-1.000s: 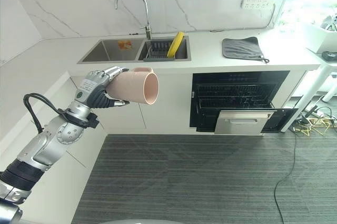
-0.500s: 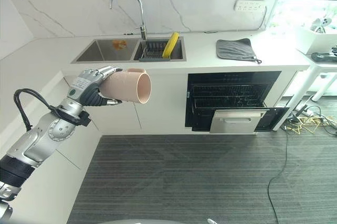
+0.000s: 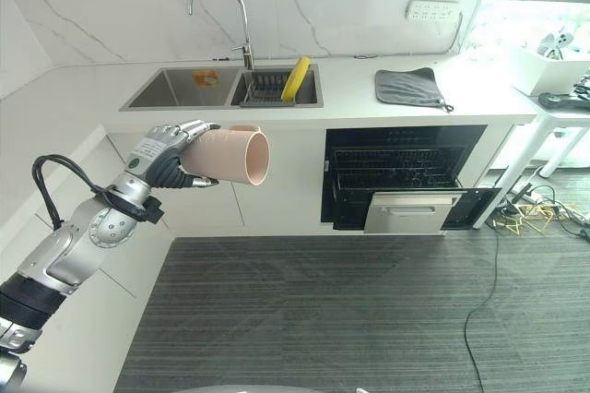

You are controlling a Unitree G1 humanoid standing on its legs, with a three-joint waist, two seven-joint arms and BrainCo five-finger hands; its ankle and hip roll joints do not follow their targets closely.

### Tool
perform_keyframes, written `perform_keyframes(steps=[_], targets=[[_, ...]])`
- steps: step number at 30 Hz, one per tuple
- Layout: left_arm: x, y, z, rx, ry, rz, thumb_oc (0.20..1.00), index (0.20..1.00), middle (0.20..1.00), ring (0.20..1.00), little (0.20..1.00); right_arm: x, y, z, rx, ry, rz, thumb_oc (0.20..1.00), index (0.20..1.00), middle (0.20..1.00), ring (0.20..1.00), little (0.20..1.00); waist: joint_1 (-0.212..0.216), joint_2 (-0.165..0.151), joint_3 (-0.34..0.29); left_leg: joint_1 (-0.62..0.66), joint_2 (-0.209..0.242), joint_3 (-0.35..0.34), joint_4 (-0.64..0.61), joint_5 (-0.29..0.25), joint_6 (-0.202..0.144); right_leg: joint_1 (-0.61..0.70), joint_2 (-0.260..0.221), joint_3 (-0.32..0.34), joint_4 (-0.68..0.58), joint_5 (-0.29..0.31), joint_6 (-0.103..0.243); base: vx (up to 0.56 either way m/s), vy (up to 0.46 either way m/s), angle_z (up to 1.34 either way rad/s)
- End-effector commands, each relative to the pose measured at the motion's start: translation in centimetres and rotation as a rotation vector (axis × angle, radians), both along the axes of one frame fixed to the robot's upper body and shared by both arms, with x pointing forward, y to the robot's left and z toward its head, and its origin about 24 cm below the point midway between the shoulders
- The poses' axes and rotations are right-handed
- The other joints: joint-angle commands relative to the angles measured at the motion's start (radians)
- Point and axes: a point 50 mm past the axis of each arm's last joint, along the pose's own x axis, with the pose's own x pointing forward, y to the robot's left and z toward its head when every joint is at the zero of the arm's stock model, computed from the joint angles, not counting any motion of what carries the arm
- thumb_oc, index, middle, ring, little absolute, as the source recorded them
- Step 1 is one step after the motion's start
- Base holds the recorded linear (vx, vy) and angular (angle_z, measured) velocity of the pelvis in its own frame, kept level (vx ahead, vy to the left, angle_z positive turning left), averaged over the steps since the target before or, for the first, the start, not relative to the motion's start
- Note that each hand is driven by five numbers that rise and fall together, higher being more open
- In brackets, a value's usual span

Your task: Place the dishes in the dishwasher.

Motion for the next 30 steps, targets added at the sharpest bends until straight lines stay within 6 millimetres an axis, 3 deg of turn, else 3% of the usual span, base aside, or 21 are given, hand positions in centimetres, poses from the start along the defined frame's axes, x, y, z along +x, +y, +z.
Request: perform_keyframes(steps=[1,6,8,9,10,12,13,14,16,17,18,19,21,22,24,25,28,29,30], targets=[[0.7,-0.7,5.3,-0.047,-0.213,-0.026,0.2,0.2,0.2,0.2,0.2,1.3,-0.3,0.1,-0.015,-0.012,0.011,1.0,1.0,1.0,1.0,1.0,-0.004,-0.004,0.006,0.011,0.014,-0.016,0.005,-0.08,0.017,0.002,-0.057,-0.031,0.06,-0.038,0.072,0.01,0.086,-0.04],[0.6,-0.5,5.3,-0.051,-0.221,-0.022,0.2,0.2,0.2,0.2,0.2,1.6,-0.2,0.1,-0.033,-0.041,0.0,1.0,1.0,1.0,1.0,1.0,-0.005,0.0,0.015,0.016,-0.003,-0.022,0.005,-0.086,0.041,-0.022,-0.065,-0.018,0.125,-0.056,0.078,0.01,0.11,-0.05],[0.6,-0.4,5.4,-0.044,-0.235,-0.024,0.2,0.2,0.2,0.2,0.2,2.3,-0.2,0.2,-0.048,-0.068,-0.012,1.0,1.0,1.0,1.0,1.0,-0.01,0.003,0.038,0.014,-0.016,-0.025,0.013,-0.092,0.067,-0.087,-0.062,-0.017,0.322,-0.058,0.087,-0.04,0.081,-0.19],[0.7,-0.4,5.6,-0.044,-0.244,-0.024,0.2,0.2,0.2,0.2,0.2,2.6,-0.3,0.3,-0.056,-0.085,-0.018,1.0,1.0,1.0,1.0,1.0,-0.015,0.004,0.06,0.011,-0.02,-0.044,0.019,-0.087,0.077,-0.144,-0.065,-0.004,0.431,-0.026,0.099,-0.05,-0.019,-0.31],[0.9,-0.4,5.8,-0.049,-0.253,-0.025,0.2,0.2,0.2,0.2,0.2,3.1,-0.4,0.4,-0.063,-0.107,-0.031,1.0,1.0,1.0,1.0,1.0,-0.016,0.0,0.082,0.003,-0.023,-0.065,0.032,-0.085,0.081,-0.198,-0.088,0.001,0.453,0.031,0.097,0.03,-0.204,-0.26],[1.3,-0.3,6.0,-0.046,-0.258,-0.017,0.2,0.2,0.2,0.2,0.2,3.6,-0.2,0.4,-0.061,-0.118,-0.035,1.0,1.0,1.0,1.0,1.0,-0.024,-0.015,0.102,0.019,-0.025,-0.088,0.047,-0.108,0.07,-0.242,-0.161,0.009,0.347,0.126,0.109,0.23,-0.666,0.33],[1.2,0.8,6.4,-0.037,-0.278,0.007,0.2,0.2,0.2,0.2,0.2,3.9,-0.4,0.5,-0.051,-0.105,-0.026,1.0,1.0,1.0,1.0,1.0,-0.021,-0.021,0.105,0.051,0.042,-0.072,0.047,-0.123,0.029,-0.227,-0.181,0.031,0.236,0.12,0.146,0.38,-1.07,0.39],[1.0,0.9,6.1,-0.053,-0.273,0.016,0.2,0.2,0.2,0.2,0.2,3.8,-0.6,0.5,-0.05,-0.101,-0.026,1.0,1.0,1.0,1.0,1.0,-0.015,-0.022,0.094,0.048,0.078,-0.067,0.062,-0.111,0.007,-0.182,-0.151,0.015,0.215,0.051,0.136,0.39,-1.09,0.02],[0.5,0.7,5.8,-0.07,-0.275,0.022,0.2,0.2,0.2,0.2,0.2,3.8,-0.9,0.6,-0.06,-0.102,-0.023,1.0,1.0,1.0,1.0,1.0,-0.016,-0.023,0.084,0.048,0.136,-0.061,0.079,-0.093,-0.021,-0.149,-0.103,0.021,0.229,-0.031,0.097,0.26,-0.656,-0.28],[0.3,0.1,5.7,-0.09,-0.268,0.014,0.2,0.2,0.2,0.2,0.2,3.4,-1.8,0.8,-0.09,-0.095,-0.042,1.0,1.0,1.0,1.0,1.0,-0.023,-0.036,0.072,0.019,0.192,-0.045,0.129,-0.078,-0.035,-0.1,-0.05,0.035,0.229,-0.089,0.048,0.42,-0.906,-0.29],[0.5,-0.7,5.4,-0.101,-0.262,0.008,0.2,0.2,0.2,0.2,0.2,2.9,-2.5,0.8,-0.107,-0.069,-0.046,1.0,1.0,1.0,1.0,1.0,-0.032,-0.044,0.069,-0.023,0.226,0.022,0.195,-0.044,-0.051,-0.058,-0.021,-0.002,0.198,-0.1,0.013,0.41,-0.804,0.47],[0.6,-0.9,5.1,-0.106,-0.258,0.007,0.2,0.2,0.2,0.2,0.2,2.7,-2.7,0.9,-0.11,-0.065,-0.054,1.0,1.0,1.0,1.0,1.0,-0.035,-0.043,0.072,-0.035,0.232,0.027,0.225,-0.035,-0.057,-0.046,-0.014,-0.01,0.192,-0.107,0.006,0.29,-0.469,0.68],[0.5,-0.3,4.7,-0.108,-0.248,0.03,0.2,0.2,0.2,0.2,0.2,2.6,-2.7,0.9,-0.109,-0.06,-0.04,1.0,1.0,1.0,1.0,1.0,-0.02,-0.038,0.074,-0.053,0.153,-0.038,0.235,-0.089,-0.024,-0.04,0.001,0.012,0.187,-0.11,-0.003,0.2,-0.134,0.49],[0.3,-0.1,4.5,-0.107,-0.247,0.036,0.2,0.2,0.2,0.2,0.2,2.7,-2.6,0.8,-0.103,-0.053,-0.027,1.0,1.0,1.0,1.0,1.0,-0.008,-0.032,0.072,-0.053,0.12,-0.064,0.198,-0.081,-0.017,-0.04,0.013,0.015,0.183,-0.11,-0.007,0.2,-0.048,-0.42],[0.1,0.0,4.3,-0.105,-0.248,0.032,0.2,0.2,0.2,0.2,0.2,2.6,-2.4,0.8,-0.098,-0.047,-0.019,1.0,1.0,1.0,1.0,1.0,0.004,-0.02,0.072,-0.058,0.107,-0.083,0.132,-0.039,-0.032,-0.034,0.027,0.007,0.18,-0.118,-0.009,0.19,0.038,-0.63],[0.0,-0.2,4.3,-0.113,-0.253,0.026,0.2,0.2,0.2,0.2,0.2,3.0,-2.4,0.8,-0.097,-0.055,-0.017,1.0,1.0,1.0,1.0,1.0,0.019,-0.009,0.084,-0.096,0.103,-0.097,0.08,0.032,-0.07,-0.009,0.038,0.014,0.169,-0.13,-0.007,0.2,0.113,-0.44],[0.0,-0.6,4.3,-0.127,-0.261,0.006,0.2,0.2,0.2,0.2,0.2,3.3,-2.3,0.9,-0.099,-0.075,-0.015,1.0,1.0,1.0,1.0,1.0,0.041,0.003,0.093,-0.19,0.112,-0.065,0.037,0.124,-0.1,0.034,0.039,-0.005,0.141,-0.144,-0.01,0.15,0.119,0.29],[0.1,-0.6,4.3,-0.128,-0.261,0.0,0.2,0.2,0.2,0.2,0.2,3.3,-2.3,0.8,-0.102,-0.075,-0.016,1.0,1.0,1.0,1.0,1.0,0.042,0.005,0.091,-0.198,0.112,-0.054,0.033,0.13,-0.101,0.036,0.04,-0.01,0.139,-0.147,-0.011,0.28,0.305,0.32],[0.2,-0.5,4.1,-0.114,-0.252,-0.011,0.2,0.2,0.2,0.2,0.2,3.1,-2.1,0.7,-0.113,-0.061,-0.029,1.0,1.0,1.0,1.0,1.0,0.052,0.005,0.079,-0.187,0.085,-0.057,0.033,0.105,-0.079,0.039,0.03,-0.017,0.146,-0.155,-0.01,0.32,0.357,0.16]])
